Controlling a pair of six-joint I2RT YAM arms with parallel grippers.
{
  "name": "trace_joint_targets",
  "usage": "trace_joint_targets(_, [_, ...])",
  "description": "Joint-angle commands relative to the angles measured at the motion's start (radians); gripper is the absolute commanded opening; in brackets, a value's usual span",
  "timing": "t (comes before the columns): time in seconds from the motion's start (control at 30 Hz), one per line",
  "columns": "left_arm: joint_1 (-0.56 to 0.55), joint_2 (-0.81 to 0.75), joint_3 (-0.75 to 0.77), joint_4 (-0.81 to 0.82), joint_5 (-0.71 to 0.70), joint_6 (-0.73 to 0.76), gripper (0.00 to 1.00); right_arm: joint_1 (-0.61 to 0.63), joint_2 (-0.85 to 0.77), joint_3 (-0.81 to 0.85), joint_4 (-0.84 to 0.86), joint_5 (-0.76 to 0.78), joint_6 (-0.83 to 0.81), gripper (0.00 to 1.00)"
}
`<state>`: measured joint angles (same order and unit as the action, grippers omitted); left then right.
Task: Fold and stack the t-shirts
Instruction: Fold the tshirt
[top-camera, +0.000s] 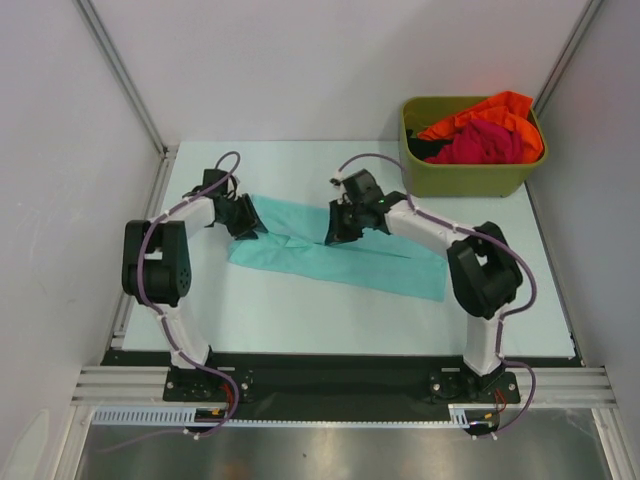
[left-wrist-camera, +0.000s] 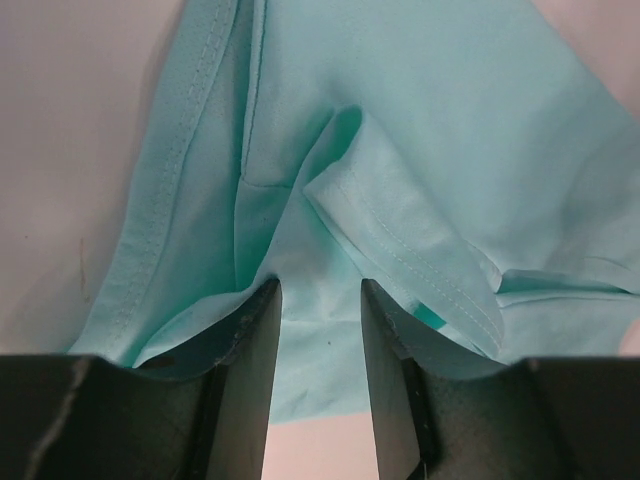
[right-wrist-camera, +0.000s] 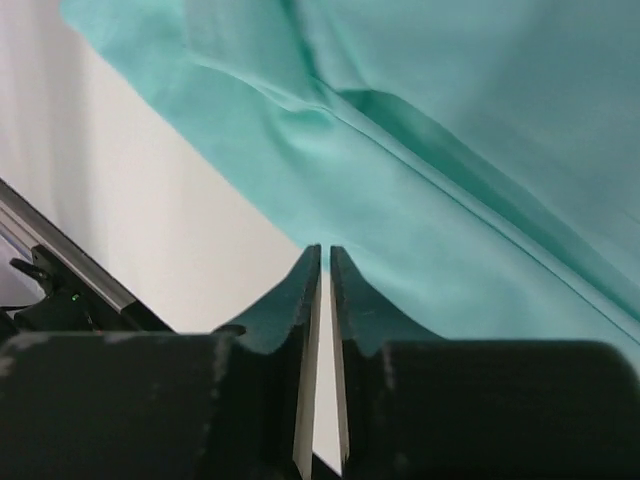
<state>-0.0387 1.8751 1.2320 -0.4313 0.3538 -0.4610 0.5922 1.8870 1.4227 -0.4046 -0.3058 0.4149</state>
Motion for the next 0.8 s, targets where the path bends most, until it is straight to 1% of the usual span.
trace_joint_targets(0.0, [-0.001, 0.013, 0.056, 0.046, 0.043, -0.013, 0.43, 0.04, 0.082, 0.102, 0.075, -0.07, 0.022, 0.11])
trace_joint_targets(0.2, [-0.001, 0.097, 0.109, 0.04, 0.043, 0.002, 0.44, 0.092, 0.199, 0.2, 0.069, -0.125, 0.048, 0.1])
trace_joint_targets(0.3, [-0.001, 0.142, 0.142, 0.042, 0.053, 0.008, 0.44, 0.113, 0.216, 0.24, 0.049, -0.116, 0.039, 0.15])
trace_joint_targets(0.33, [-0.001, 0.153, 0.158, 0.042, 0.054, 0.007, 0.44, 0.118, 0.224, 0.246, 0.047, -0.116, 0.038, 0.19])
trace_joint_targets(0.47, [-0.001, 0.188, 0.19, 0.034, 0.045, 0.015, 0.45, 0.136, 0.245, 0.268, 0.038, -0.087, 0.027, 0.23])
trace_joint_targets(0.6, [-0.001, 0.153, 0.199, 0.012, 0.031, 0.016, 0.47, 0.155, 0.282, 0.292, 0.032, -0.075, 0.018, 0.22])
trace_joint_targets(0.63, [-0.001, 0.132, 0.189, 0.014, 0.022, 0.012, 0.47, 0.158, 0.288, 0.295, 0.03, -0.069, 0.018, 0.2])
trace_joint_targets(0.7, [-0.001, 0.07, 0.178, 0.014, 0.016, 0.005, 0.5, 0.164, 0.297, 0.289, 0.039, -0.056, 0.018, 0.2])
trace_joint_targets(0.77, [-0.001, 0.033, 0.156, 0.008, 0.005, -0.011, 0.52, 0.173, 0.307, 0.291, 0.052, -0.033, 0.016, 0.19])
